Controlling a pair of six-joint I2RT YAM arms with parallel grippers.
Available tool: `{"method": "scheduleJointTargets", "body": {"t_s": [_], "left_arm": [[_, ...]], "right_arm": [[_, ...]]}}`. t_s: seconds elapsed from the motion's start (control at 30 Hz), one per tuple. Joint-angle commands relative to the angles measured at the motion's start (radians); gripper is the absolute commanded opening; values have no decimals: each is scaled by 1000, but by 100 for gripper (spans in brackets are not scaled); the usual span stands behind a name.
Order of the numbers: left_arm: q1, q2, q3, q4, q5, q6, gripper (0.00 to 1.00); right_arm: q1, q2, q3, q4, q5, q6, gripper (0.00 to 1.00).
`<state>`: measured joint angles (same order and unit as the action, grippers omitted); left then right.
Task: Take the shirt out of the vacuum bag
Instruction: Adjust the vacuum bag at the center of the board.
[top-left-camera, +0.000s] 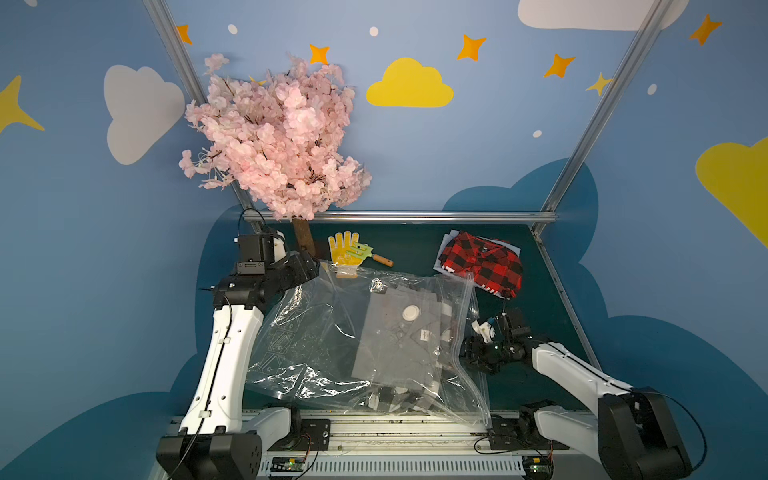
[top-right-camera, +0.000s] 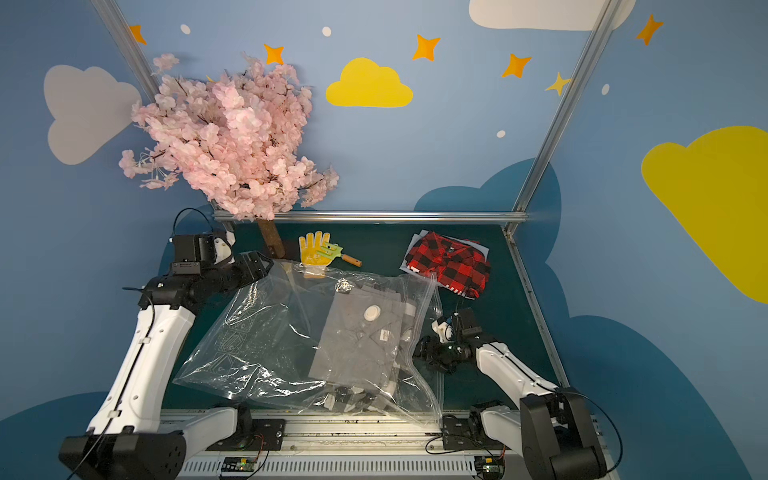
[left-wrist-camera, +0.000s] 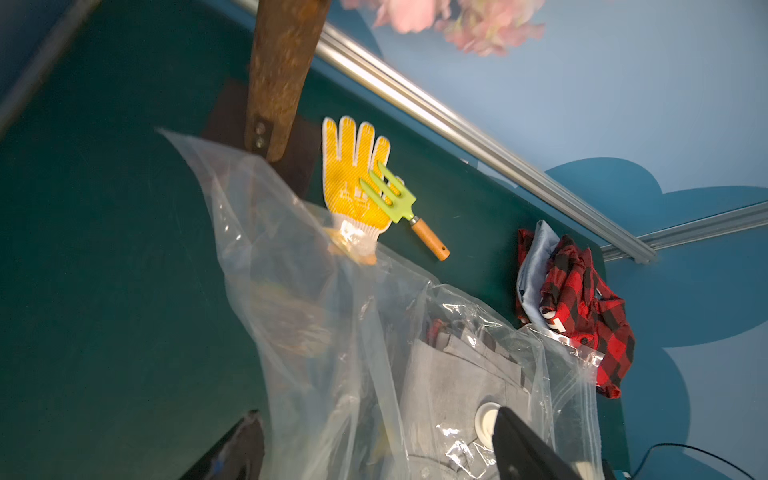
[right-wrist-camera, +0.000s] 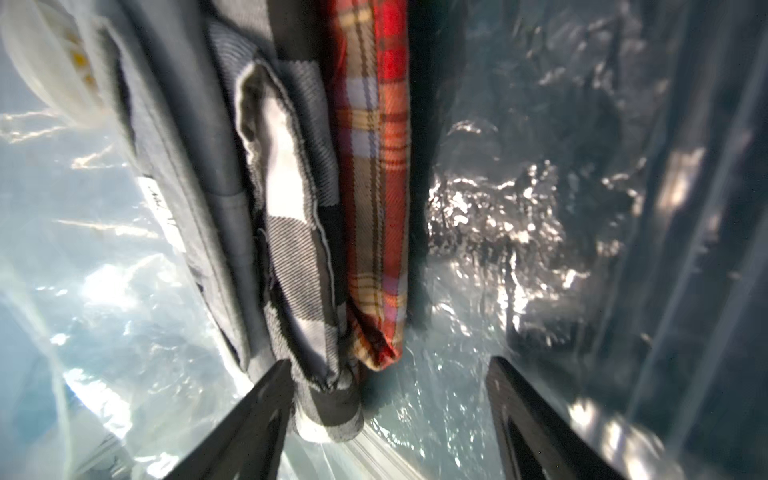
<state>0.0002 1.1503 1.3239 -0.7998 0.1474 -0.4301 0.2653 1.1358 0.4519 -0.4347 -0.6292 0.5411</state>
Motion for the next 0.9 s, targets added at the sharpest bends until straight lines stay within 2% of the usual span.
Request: {"method": "scheduleJointTargets", "body": {"t_s": [0.0,0.17,0.23,0.37,0.43,0.5,0.57,0.6,0.67,0.73,0.87], "left_arm": [[-87,-49,77,-132,-188,23,88],[-239,-79,132,-191,-263,3,89],[-301,-73,151,-209,-317,16,89],[-298,-57,211,-261,-488,94,94],[-292,-56,244,-245,-419,115,94],[-300,-49,231,-201,-244,73,95],[-360,-27,172,-137,-73,5,94],[-421,-7,137,-109,-51,-21,96],[-561,40,95,-65,-88,-53,97],[-677,114,100,-42,-93,-89,96],[-835,265,147,10,-74,-133,97]], "right_arm": [[-15,-51,50,-146,81,-9,75],[-32,-112,85,-240,121,-16,75],[-34,-136,96,-255,102,-33,75],[-34,-178,87,-244,60,-27,75],[-34,-190,84,-258,67,-25,75],[-34,-202,74,-254,78,-4,74],[-34,-212,64,-257,125,27,74],[-35,-220,58,-265,171,48,73],[-38,-239,52,-298,276,98,73],[-45,-267,32,-288,340,115,74],[-80,-309,18,-278,403,134,75]]}}
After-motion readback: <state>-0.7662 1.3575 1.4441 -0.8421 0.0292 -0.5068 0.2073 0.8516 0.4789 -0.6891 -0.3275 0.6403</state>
